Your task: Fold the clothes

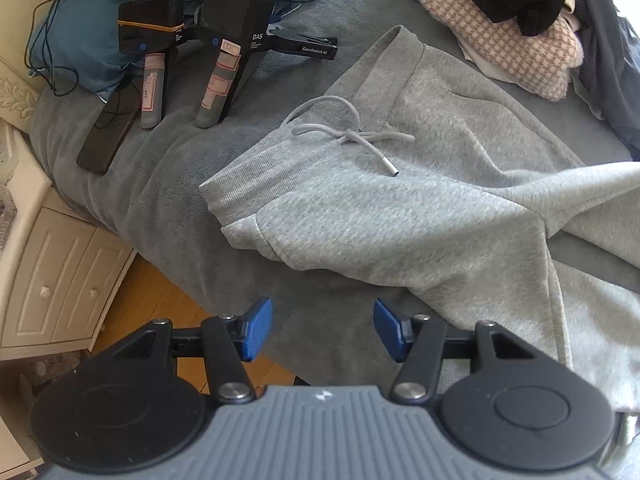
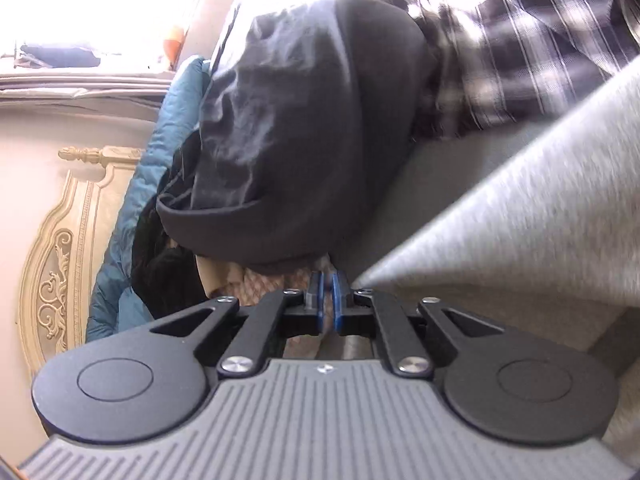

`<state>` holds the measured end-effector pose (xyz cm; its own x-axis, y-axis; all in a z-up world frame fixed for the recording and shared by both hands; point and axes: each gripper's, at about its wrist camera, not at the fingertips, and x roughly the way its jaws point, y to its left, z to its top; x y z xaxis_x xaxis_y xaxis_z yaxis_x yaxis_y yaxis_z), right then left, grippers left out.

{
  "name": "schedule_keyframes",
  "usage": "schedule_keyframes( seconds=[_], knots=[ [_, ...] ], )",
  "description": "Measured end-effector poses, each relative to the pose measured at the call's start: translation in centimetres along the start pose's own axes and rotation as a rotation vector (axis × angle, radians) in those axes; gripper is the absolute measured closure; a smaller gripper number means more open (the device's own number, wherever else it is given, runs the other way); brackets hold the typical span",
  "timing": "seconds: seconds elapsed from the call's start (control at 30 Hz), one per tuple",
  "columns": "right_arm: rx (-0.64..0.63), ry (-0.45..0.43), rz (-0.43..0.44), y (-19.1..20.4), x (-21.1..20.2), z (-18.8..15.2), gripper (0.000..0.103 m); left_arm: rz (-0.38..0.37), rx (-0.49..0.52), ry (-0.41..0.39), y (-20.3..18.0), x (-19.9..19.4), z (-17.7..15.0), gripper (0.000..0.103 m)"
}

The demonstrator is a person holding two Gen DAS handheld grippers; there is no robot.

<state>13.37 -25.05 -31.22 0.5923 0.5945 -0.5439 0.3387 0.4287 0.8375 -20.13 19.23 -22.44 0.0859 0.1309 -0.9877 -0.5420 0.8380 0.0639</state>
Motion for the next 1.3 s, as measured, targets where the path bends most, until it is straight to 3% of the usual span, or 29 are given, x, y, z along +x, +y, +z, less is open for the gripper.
schedule_keyframes(
  seconds=[0.1,0.13,0.27,0.4,0.5,0.63,0.7,0.77,0.87,0.93,0.97,1.0,1.13,1.2,1.3],
  knots=[
    [0.116,-0.085,0.037,-0.2,1.7,2.2,0.097,0.012,-0.004,0.010,0.8,0.2,0.4,0.045],
    [0.129,-0.081,0.009,-0.1,2.2,2.4,0.096,0.013,-0.012,0.014,1.1,0.4,0.5,0.045],
    [0.004,0.089,-0.071,1.6,3.2,1.2,0.087,0.006,-0.063,0.035,2.5,1.1,1.0,0.045],
    [-0.363,0.388,-0.128,3.5,1.4,-6.0,0.059,-0.004,-0.090,0.059,3.5,1.7,1.2,0.045],
    [-0.653,0.639,-0.240,2.4,0.5,-13.7,0.052,-0.004,-0.091,0.069,3.9,2.1,1.3,0.045],
    [-1.054,0.871,-0.385,-0.8,-0.7,-23.6,0.049,0.000,-0.082,0.075,4.2,2.2,1.7,0.045],
    [-1.247,0.926,-0.434,-2.9,-1.2,-27.5,0.041,0.001,-0.065,0.069,4.2,2.0,1.8,0.045],
    [-1.385,0.910,-0.497,-5.0,-1.4,-29.8,0.036,0.004,-0.040,0.061,4.0,1.7,1.8,0.045],
    [-1.567,0.843,-0.634,-8.4,-1.4,-32.3,0.036,0.010,-0.011,0.055,3.9,1.3,1.6,0.045],
    [-1.668,0.803,-0.615,-9.3,-2.2,-33.3,0.042,0.010,-0.005,0.051,3.9,1.1,1.5,0.045],
    [-1.690,0.802,-0.615,-9.3,-2.5,-33.5,0.066,0.008,-0.005,0.048,3.9,1.0,1.3,0.045],
    [-1.656,0.824,-0.614,-8.9,-2.7,-33.4,0.100,0.005,-0.009,0.046,4.0,1.0,1.2,0.045],
    [-1.303,0.862,-0.523,-5.2,-4.0,-29.0,0.099,-0.016,-0.030,0.040,4.2,1.2,0.8,0.045],
    [-1.104,0.879,-0.423,-3.1,-5.7,-25.9,0.099,-0.033,-0.052,0.037,4.4,1.3,0.6,0.045],
    [-0.878,1.022,-0.306,-1.4,-7.5,-22.6,0.099,-0.054,-0.083,0.031,4.9,1.3,0.5,0.045]
  ],
)
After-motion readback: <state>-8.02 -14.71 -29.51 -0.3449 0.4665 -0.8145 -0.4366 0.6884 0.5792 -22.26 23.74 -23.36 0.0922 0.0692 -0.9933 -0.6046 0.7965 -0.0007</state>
